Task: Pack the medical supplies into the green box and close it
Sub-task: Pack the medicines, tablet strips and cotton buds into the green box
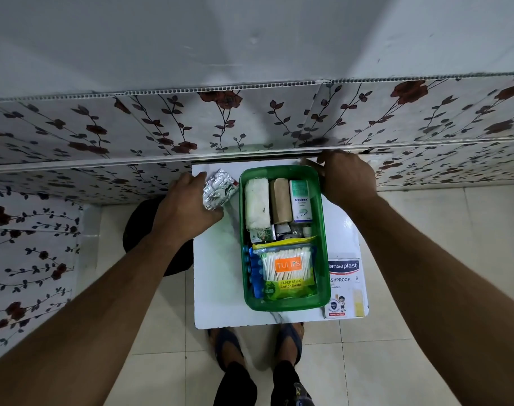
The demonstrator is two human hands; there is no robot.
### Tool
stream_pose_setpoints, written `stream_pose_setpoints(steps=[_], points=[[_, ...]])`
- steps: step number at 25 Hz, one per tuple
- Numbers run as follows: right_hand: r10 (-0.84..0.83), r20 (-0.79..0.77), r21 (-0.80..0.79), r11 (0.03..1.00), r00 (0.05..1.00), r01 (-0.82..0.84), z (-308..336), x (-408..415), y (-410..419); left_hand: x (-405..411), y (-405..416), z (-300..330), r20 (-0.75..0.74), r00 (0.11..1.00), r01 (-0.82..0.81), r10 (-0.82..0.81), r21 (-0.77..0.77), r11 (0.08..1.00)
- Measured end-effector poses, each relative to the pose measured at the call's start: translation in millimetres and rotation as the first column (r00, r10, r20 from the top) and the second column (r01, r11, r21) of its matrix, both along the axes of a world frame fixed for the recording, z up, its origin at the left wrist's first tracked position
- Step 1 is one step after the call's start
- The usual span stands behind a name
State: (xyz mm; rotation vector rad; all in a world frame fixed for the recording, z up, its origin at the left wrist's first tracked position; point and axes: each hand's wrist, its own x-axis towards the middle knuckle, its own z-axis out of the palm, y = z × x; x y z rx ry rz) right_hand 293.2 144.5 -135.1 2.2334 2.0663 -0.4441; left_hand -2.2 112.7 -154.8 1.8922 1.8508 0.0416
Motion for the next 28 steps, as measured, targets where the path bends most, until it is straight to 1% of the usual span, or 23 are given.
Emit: stream_pose_setpoints(steps=[3,5,7,8,9,11,12,16,18,20,21,23,25,27,28], points=[[-0.121,-0.053,-0.055,0.992,0.991,0.118,5,7,-9,0,-19,31,0.075,0.988,-0.138,0.134,0.039,0.99],[-0.267,-0.126,-0.033,0.964,0.955,0.265,16,13,-22,10,-32,62,0.185,0.95,-0.262,0.251,0.036,0.964],[-0.366,-0.202,0.012,0.927,0.909,0.376,31,16,-36,34,-41,92,0.272,0.916,-0.307,0.294,0.005,0.952],[-0.389,-0.242,0.028,0.913,0.889,0.407,40,17,-43,49,-44,103,0.269,0.92,-0.298,0.285,0.007,0.955],[-0.401,-0.29,0.032,0.904,0.869,0.427,49,18,-49,65,-46,108,0.228,0.94,-0.269,0.254,0.035,0.963],[-0.399,-0.387,0.034,0.895,0.831,0.446,65,17,-59,92,-44,108,0.074,0.982,-0.182,0.175,0.103,0.978],[-0.395,-0.418,0.033,0.893,0.818,0.449,72,16,-63,101,-42,105,0.003,0.989,-0.149,0.15,0.121,0.981],[-0.378,-0.477,0.008,0.901,0.794,0.434,85,14,-70,116,-40,84,-0.221,0.973,-0.023,0.062,0.174,0.984],[-0.352,-0.506,-0.022,0.918,0.788,0.396,86,10,-73,111,-42,78,-0.273,0.962,0.021,0.026,0.168,0.985],[-0.324,-0.518,-0.052,0.936,0.792,0.348,85,4,-74,102,-44,75,-0.252,0.968,0.073,-0.02,0.206,0.976],[-0.319,-0.508,-0.062,0.94,0.8,0.335,83,0,-75,98,-44,73,-0.252,0.965,0.127,-0.069,0.219,0.967],[-0.313,-0.464,-0.055,0.944,0.829,0.325,78,-13,-76,90,-43,70,-0.298,0.938,0.238,-0.175,0.189,0.953],[-0.28,-0.396,-0.003,0.953,0.875,0.304,79,-27,-76,87,-40,63,-0.351,0.914,0.266,-0.205,0.133,0.955],[-0.198,-0.292,0.041,0.975,0.936,0.22,82,-38,-76,85,-38,59,-0.37,0.904,0.271,-0.213,0.109,0.956],[-0.15,-0.242,0.051,0.985,0.959,0.167,82,-42,-76,84,-38,58,-0.355,0.91,0.27,-0.216,0.11,0.956]])
